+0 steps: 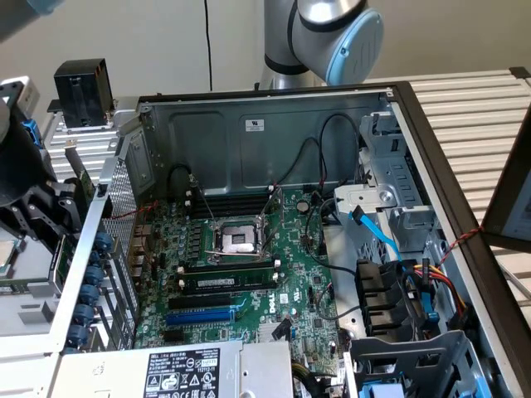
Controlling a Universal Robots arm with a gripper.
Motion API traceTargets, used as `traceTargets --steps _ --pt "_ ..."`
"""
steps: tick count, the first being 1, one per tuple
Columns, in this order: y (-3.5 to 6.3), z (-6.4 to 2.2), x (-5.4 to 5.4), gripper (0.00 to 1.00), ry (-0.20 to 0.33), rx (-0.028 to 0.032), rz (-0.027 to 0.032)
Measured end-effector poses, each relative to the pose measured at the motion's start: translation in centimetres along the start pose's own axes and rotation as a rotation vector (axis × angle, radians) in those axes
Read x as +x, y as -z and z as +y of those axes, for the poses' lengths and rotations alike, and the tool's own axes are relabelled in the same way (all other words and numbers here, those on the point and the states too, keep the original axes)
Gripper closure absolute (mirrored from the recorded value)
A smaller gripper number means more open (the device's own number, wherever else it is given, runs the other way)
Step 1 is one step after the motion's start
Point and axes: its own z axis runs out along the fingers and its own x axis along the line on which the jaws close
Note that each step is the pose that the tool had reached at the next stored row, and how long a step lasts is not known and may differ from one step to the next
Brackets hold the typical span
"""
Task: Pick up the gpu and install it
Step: 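Pick up the gpu and move the gpu toward the slot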
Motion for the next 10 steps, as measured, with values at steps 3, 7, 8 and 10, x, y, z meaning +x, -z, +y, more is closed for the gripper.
traceTargets --steps 3,7,8,10 --pt "0.02 0.05 -0.13 0.49 -0.001 0.0043 0.0053" --pt "-0.08 0.5 -0.26 0.49 0.003 0.0259 0.0035" --pt "-0.1 0.6 -0.25 0.49 0.004 0.0294 0.0029" --pt "-0.1 0.6 -0.24 0.49 0.004 0.0295 0.003"
